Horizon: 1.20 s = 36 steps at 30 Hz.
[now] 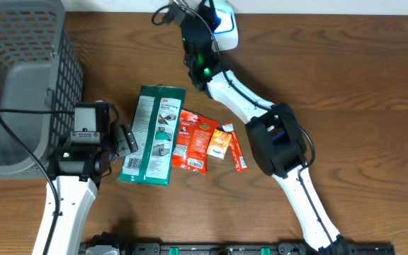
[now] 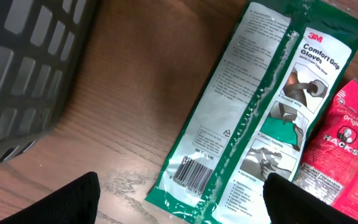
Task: Scan the item barcode
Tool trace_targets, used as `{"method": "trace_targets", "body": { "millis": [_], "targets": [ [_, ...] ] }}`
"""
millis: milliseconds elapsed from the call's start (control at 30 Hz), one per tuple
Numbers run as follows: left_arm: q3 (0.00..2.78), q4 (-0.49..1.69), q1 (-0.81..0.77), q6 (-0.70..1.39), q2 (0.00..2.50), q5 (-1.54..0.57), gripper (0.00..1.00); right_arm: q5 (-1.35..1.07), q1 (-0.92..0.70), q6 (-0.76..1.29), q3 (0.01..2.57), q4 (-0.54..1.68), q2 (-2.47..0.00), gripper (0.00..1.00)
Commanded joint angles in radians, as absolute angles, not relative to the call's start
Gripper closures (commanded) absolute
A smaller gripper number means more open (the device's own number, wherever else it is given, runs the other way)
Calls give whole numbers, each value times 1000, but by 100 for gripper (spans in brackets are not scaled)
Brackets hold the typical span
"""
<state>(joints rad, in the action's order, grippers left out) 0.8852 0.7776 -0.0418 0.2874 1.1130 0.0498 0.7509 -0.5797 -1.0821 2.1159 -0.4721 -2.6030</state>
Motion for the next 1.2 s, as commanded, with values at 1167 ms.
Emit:
{"method": "trace_targets", "body": {
  "millis": [1167],
  "targets": [
    [900,777,-39,286,1117,44,15,729,-565,-794,2130,-307,-2624,99]
  ]
}}
